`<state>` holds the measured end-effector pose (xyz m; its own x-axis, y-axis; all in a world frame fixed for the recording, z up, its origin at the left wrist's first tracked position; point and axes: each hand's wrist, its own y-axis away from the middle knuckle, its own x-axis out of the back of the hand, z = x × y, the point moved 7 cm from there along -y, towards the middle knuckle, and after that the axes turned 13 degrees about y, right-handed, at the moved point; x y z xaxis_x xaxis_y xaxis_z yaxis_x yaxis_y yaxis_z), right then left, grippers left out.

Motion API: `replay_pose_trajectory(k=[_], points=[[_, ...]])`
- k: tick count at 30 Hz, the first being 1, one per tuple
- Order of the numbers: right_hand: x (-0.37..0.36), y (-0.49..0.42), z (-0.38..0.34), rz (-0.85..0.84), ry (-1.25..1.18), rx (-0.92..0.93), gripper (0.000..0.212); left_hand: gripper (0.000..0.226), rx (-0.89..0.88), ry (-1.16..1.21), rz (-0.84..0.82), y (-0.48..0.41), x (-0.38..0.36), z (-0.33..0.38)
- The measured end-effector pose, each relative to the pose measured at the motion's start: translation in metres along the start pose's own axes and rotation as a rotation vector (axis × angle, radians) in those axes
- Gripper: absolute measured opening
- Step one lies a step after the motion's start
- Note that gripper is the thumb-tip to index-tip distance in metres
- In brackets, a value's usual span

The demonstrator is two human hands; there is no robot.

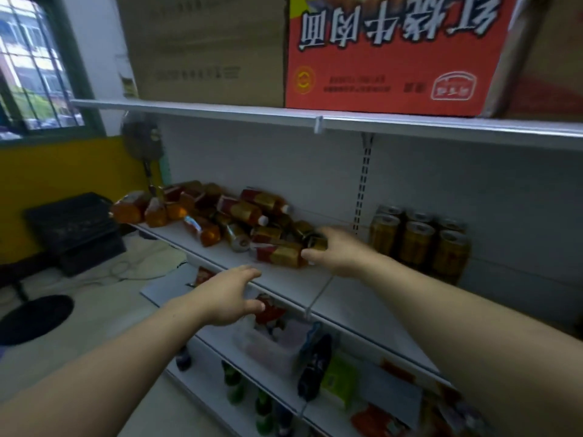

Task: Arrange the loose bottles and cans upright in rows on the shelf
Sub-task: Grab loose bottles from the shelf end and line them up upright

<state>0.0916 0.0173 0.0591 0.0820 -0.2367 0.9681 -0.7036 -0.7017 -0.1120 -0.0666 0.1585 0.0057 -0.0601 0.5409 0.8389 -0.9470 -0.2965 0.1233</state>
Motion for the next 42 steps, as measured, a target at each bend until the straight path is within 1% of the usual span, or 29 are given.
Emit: replay_pose_trajectory(k=[5, 7, 11, 13, 16, 18, 20, 22, 24, 25, 27, 29, 31, 34, 38, 39, 41, 42], points=[[-0.039, -0.065, -0.023, -0.030, -0.044, 0.044, 0.076, 0.078, 0.062, 0.017, 0.016, -0.045, 0.021, -0.058], [-0.058, -0.096, -0.024, -0.072, -0.013, 0.034, 0.079, 0.077, 0.072, 0.021, 0.058, -0.068, 0.036, -0.077], [-0.097, -0.151, -0.017, -0.161, 0.055, 0.008, 0.074, 0.077, 0.081, -0.046, 0.122, -0.120, 0.070, -0.107], [-0.116, -0.169, -0.014, -0.241, 0.084, 0.029, 0.080, 0.077, 0.070, -0.095, 0.158, -0.146, 0.088, -0.117], [-0.136, -0.183, -0.008, -0.322, 0.169, 0.024, 0.097, 0.073, -0.011, -0.127, 0.188, -0.186, 0.106, -0.124], [-0.147, -0.185, -0.008, -0.323, 0.236, 0.030, 0.097, 0.067, -0.094, -0.185, 0.178, -0.212, 0.111, -0.129], [-0.156, -0.186, -0.008, -0.297, 0.306, 0.037, 0.095, 0.064, -0.140, -0.236, 0.188, -0.240, 0.117, -0.137], [-0.164, -0.187, -0.003, -0.295, 0.369, 0.016, 0.101, 0.071, -0.155, -0.267, 0.199, -0.267, 0.126, -0.150], [-0.169, -0.187, 0.002, -0.333, 0.449, -0.027, 0.105, 0.079, -0.212, -0.323, 0.185, -0.290, 0.133, -0.157], [-0.170, -0.186, 0.003, -0.346, 0.477, -0.055, 0.105, 0.081, -0.254, -0.356, 0.169, -0.300, 0.135, -0.159], [-0.168, -0.185, 0.001, -0.314, 0.509, -0.097, 0.102, 0.085, -0.324, -0.436, 0.111, -0.316, 0.135, -0.163], [-0.163, -0.182, -0.002, -0.288, 0.499, -0.142, 0.101, 0.089, -0.384, -0.523, 0.043, -0.328, 0.131, -0.164], [-0.158, -0.172, -0.005, -0.295, 0.488, -0.203, 0.101, 0.092, -0.444, -0.540, 0.014, -0.336, 0.128, -0.165], [-0.147, -0.159, -0.017, -0.304, 0.409, -0.278, 0.092, 0.093, -0.511, -0.527, 0.025, -0.343, 0.127, -0.165], [-0.114, -0.152, -0.022, -0.176, 0.223, -0.415, 0.083, 0.085, -0.534, -0.532, 0.062, -0.350, 0.125, -0.165], [-0.113, -0.149, -0.022, -0.198, 0.205, -0.430, 0.085, 0.085, -0.527, -0.529, 0.061, -0.352, 0.124, -0.165], [-0.125, -0.141, -0.022, -0.327, 0.210, -0.441, 0.089, 0.085, -0.525, -0.539, 0.046, -0.355, 0.122, -0.163], [-0.134, -0.137, -0.021, -0.371, 0.211, -0.439, 0.088, 0.085, -0.534, -0.548, 0.045, -0.356, 0.122, -0.162]])
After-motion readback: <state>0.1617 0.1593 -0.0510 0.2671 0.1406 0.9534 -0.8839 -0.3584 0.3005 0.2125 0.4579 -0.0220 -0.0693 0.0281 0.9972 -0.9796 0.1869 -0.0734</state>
